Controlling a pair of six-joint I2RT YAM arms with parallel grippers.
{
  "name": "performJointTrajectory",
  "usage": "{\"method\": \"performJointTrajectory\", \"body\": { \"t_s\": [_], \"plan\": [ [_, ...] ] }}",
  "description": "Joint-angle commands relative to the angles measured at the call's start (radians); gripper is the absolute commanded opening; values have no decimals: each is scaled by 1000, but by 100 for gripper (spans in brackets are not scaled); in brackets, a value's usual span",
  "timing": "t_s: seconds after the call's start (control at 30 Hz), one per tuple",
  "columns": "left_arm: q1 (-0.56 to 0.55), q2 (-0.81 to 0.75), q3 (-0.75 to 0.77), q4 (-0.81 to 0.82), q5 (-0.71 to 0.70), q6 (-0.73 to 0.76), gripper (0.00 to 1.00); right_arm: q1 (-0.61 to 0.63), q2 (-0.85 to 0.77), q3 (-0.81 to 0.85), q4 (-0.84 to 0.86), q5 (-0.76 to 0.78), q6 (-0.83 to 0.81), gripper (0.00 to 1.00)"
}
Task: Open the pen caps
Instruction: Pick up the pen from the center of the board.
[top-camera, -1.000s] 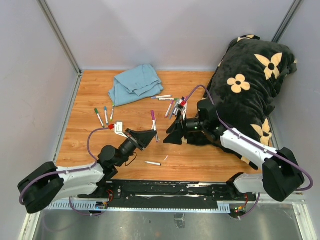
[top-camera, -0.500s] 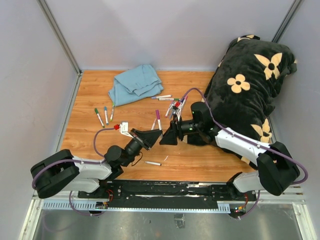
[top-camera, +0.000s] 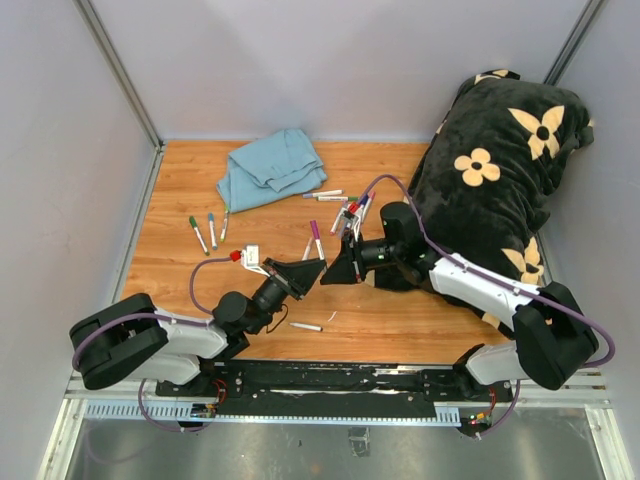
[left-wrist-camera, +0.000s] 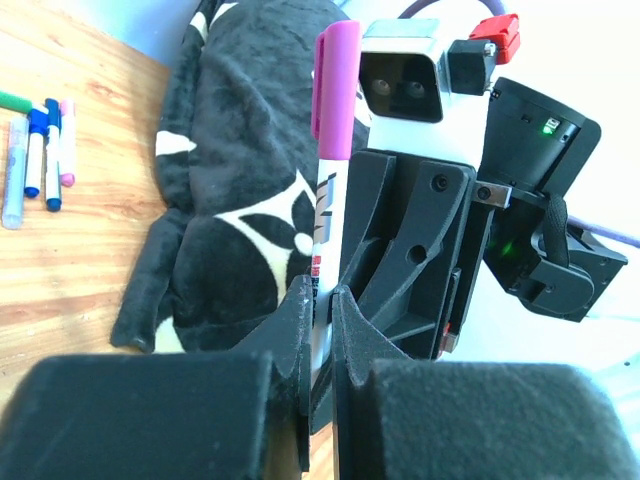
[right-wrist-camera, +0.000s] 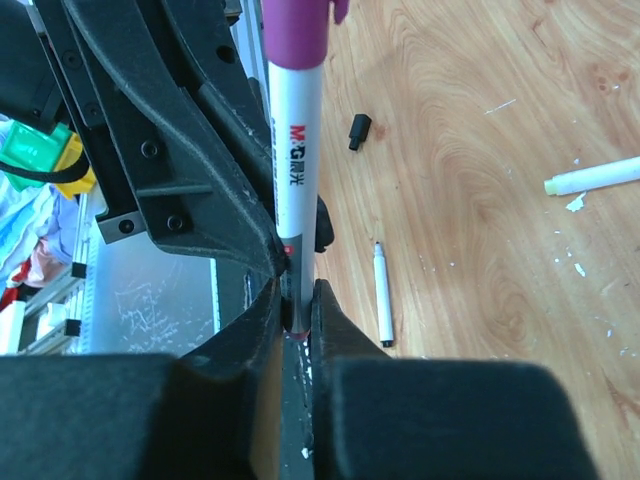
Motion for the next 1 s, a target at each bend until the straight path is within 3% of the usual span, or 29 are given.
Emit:
{"method": "performJointTrajectory", "body": {
  "t_s": [0.0, 0.07, 0.27, 0.37, 0.47, 0.57, 0.7, 0.83, 0.97],
  "plan": [
    [-13, -12, 12, 56, -11, 13, 1, 22, 3, 48, -16, -17, -37, 1],
    [-13, -28, -2, 58, -19, 9, 12, 22, 5, 62, -52, -22, -75, 1],
    [-12, -176, -74, -8, -68, 17, 62, -10, 46, 142, -258, -107, -299, 1],
    [-6, -336, -72, -195, -72, 41, 82, -20, 72, 218, -449, -125, -509, 1],
    [10, -508, -23, -451, -56, 73, 95, -20, 80, 251, -550, -69, -600, 1],
    [50, -634, 46, -740, -59, 40, 97, -18, 69, 259, -579, -30, -637, 1],
    [63, -668, 140, -996, -155, -41, 93, -13, 44, 263, -598, 7, -668, 1],
    [63, -599, 241, -1127, -211, -96, 82, -10, 35, 260, -601, 20, -677, 1],
    [63, -515, 309, -1126, -194, -85, 73, -10, 40, 265, -608, 22, -683, 1]
  ]
}}
